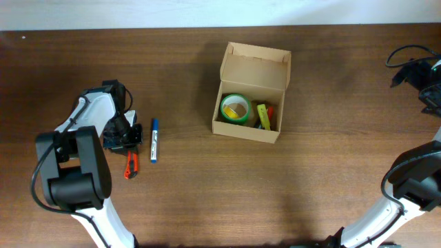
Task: Pack container
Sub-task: 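Grasp the red marker with the left gripper, then lift the red marker and carry it over the box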
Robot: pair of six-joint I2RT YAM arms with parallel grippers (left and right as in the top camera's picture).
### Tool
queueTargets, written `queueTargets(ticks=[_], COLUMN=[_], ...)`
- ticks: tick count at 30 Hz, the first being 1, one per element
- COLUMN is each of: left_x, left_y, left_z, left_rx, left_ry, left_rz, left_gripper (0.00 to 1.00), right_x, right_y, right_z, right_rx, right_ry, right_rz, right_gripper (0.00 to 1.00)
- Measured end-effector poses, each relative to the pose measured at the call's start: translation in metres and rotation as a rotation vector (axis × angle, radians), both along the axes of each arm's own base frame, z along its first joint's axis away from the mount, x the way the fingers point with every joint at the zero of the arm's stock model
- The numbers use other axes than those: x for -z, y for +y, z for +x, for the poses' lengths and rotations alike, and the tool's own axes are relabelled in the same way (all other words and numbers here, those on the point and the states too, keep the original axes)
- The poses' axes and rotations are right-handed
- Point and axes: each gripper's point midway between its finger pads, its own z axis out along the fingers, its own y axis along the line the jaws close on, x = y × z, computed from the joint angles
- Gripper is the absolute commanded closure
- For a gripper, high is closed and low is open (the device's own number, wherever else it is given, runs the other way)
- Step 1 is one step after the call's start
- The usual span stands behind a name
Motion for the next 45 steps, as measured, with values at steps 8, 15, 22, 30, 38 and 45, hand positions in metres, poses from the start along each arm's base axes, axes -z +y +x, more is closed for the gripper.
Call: queueTargets(ticks=[8, 15, 22, 30, 38, 45], left_x=[-0.035, -0.128, -0.23, -0.305, -0.328, -0.309], left_y=[0.007, 0.022, 0.008, -0.084, -0.225, -0.301], left_z=[0.049, 0.121, 0.176, 0.208, 0.197, 0.16], left_rx=[0.036, 0.12, 0.332, 0.717, 1.14, 1.386], left_ry=[-0.113, -0.363, -0.648, -0.912, -1.074, -1.041], left_rz=[0.026, 0.121, 0.201, 0.215, 0.122, 0.005], left_gripper=[0.98, 0.98, 0.97, 0.93, 0.92, 0.91], right_x=[0.0, 0.0, 0.0, 0.0, 0.0, 0.0], right_y=[0.0, 0.0, 0.001, 0.001, 0.001, 0.003], right_z=[0.0, 0.0, 0.0, 0.0, -0.001, -0.003], right_rx=[0.0, -0.001, -0.001, -0.001, -0.001, -0.001], right_ry=[0.0, -0.002, -0.002, -0.001, 0.003, 0.01], right_rz=[0.0, 0.003, 0.003, 0.003, 0.006, 0.014], right_gripper=[0.01, 0.01, 0.01, 0.01, 0.01, 0.01])
